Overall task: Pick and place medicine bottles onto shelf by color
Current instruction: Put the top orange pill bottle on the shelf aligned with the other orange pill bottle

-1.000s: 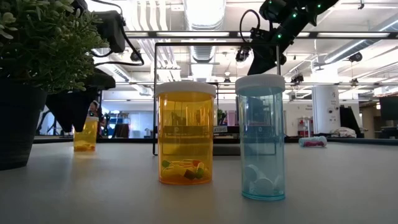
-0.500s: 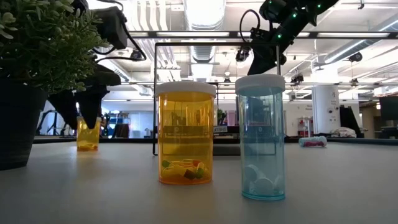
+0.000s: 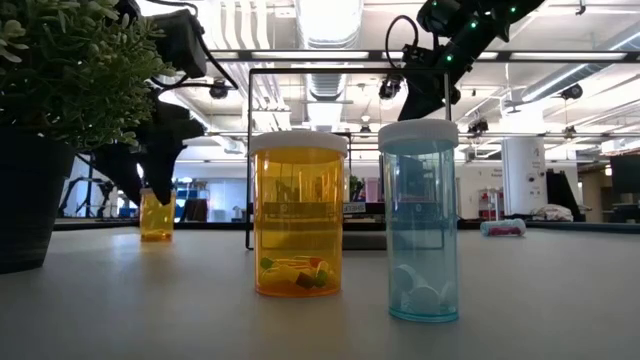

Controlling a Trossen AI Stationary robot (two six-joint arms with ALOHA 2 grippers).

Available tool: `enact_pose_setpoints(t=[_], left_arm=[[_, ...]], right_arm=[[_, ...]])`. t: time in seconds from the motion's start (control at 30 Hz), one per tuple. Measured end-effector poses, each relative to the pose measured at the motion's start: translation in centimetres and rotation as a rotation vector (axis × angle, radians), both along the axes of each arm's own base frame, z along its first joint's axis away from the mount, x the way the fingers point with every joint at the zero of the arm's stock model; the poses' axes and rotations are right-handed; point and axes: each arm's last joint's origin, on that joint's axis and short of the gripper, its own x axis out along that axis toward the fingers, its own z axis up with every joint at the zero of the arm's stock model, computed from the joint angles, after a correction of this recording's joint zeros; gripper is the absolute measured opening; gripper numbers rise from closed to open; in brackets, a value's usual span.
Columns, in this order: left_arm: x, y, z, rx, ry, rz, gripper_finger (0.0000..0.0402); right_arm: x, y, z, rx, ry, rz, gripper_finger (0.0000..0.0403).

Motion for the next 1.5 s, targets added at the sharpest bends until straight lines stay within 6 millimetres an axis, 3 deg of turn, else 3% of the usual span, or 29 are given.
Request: enact_pose_setpoints(t=[0.97, 1.27, 1.5], left_arm=[[1.7, 0.4, -2.1, 0.159, 0.055, -0.037, 0.0211], [1.8, 0.4, -2.0, 0.158, 0.044, -0.036, 0.0168], [1.8, 0.4, -2.0, 0.159, 0.040, -0.038, 0.0172]], right_arm=[[0.0, 0.0, 0.0, 0.000, 0.000, 0.000, 0.0171], [0.0, 0.0, 0.0, 0.000, 0.000, 0.000, 0.0171], [0.0, 0.0, 0.0, 0.000, 0.000, 0.000, 0.0171]])
